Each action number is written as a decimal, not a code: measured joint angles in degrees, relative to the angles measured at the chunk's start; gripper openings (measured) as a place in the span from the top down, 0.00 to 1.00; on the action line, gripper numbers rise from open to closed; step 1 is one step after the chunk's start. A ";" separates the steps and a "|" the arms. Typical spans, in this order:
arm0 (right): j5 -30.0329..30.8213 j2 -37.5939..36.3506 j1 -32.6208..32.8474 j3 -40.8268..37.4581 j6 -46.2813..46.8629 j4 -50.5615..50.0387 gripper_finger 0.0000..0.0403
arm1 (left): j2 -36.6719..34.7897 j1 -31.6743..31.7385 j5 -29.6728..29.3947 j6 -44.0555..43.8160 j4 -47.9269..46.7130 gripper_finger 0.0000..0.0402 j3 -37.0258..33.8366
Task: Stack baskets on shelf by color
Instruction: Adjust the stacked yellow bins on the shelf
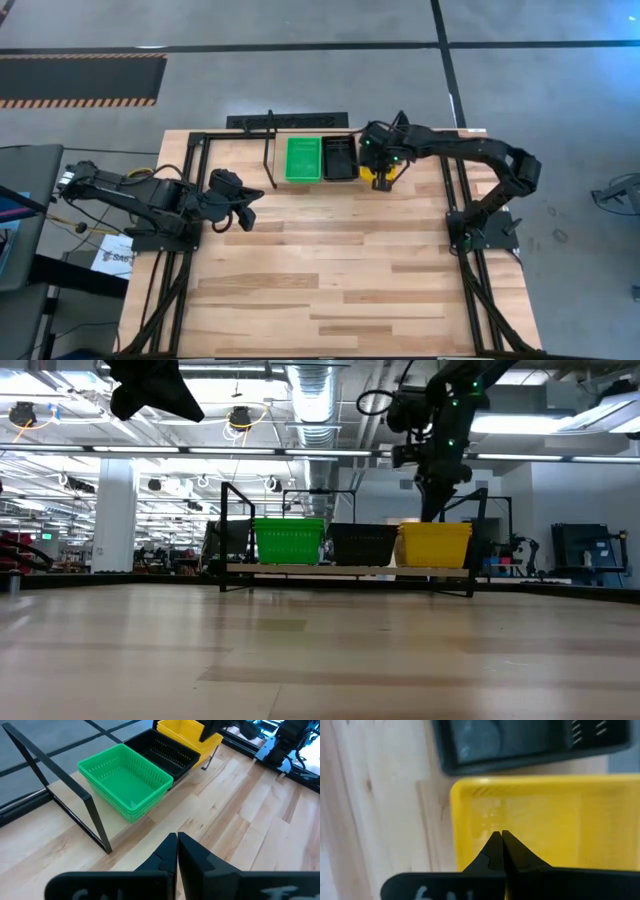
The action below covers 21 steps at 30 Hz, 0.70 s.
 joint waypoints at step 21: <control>-2.27 -0.73 1.73 -3.81 1.49 -1.68 1.00 | 0.00 -0.01 -0.31 -0.02 -0.04 1.00 0.00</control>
